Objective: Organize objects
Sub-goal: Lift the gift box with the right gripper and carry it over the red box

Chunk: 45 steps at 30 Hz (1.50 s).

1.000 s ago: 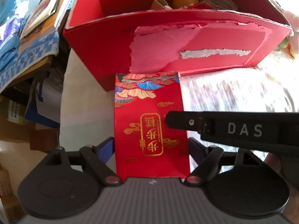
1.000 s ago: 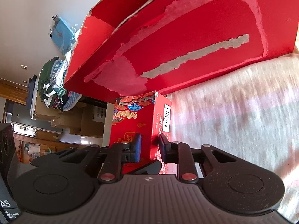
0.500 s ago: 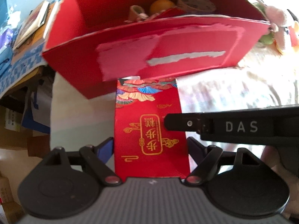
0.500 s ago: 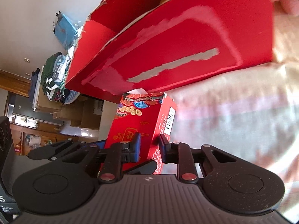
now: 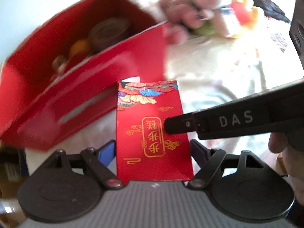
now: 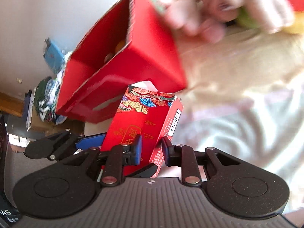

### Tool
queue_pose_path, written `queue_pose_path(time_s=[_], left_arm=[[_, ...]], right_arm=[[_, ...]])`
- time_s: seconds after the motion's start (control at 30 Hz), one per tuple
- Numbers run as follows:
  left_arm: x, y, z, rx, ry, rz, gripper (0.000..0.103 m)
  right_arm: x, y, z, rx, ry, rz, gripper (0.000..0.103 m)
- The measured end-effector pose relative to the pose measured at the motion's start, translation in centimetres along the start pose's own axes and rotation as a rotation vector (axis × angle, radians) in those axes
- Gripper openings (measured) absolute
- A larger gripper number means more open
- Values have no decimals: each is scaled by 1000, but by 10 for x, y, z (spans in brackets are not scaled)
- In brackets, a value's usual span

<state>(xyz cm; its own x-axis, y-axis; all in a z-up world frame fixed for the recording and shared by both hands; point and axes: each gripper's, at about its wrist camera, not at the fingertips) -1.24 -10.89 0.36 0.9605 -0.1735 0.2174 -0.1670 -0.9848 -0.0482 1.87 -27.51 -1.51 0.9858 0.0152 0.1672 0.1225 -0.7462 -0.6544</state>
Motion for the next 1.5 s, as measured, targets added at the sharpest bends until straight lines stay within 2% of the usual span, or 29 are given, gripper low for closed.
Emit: queue_pose_path(time_s=[0.27,0.4,0.53,0.6,0.77,0.93,1.1,1.2,1.33,1.5], left_arm=[[32,68,-19,-19,113,180,80],[44,92,-44,-2,225,249,80],[55,101,-62,44,316,250,80],[63,99,-63,65,329,223,80],[73,67,-76,52,351,108,80],[65,31,-98,103,408,23,80],[57,-19,-108,132,423,-87,80],[51,-56,-106,123,404,-169,80],[42,-101,-93,165,357,-249,80],[31,-152,-68,128,288,-348,80]], right_arm=[[-5,35,-62,-31,140,57,25],[-3,42,-86,-13,210,56,26],[10,39,-106,8,287,14,25],[21,37,-109,31,299,-8,25],[47,12,-101,77,309,-80,25],[75,-27,-78,113,287,-162,25],[98,-75,-47,117,256,-253,25],[112,-99,-13,125,196,-281,25],[123,-125,33,133,117,-313,25],[136,-142,83,114,35,-317,25]])
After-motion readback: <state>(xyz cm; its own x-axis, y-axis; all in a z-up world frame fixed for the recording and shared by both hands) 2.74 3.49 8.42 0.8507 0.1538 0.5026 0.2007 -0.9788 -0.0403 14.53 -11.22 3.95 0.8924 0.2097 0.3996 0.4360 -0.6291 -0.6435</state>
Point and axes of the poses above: each gripper's, at about its wrist camera, not at the fingertips, and z roughly the way its jaws point, y to its right, x to its top, and after that the axes turned 8 degrees about -y, right-handed
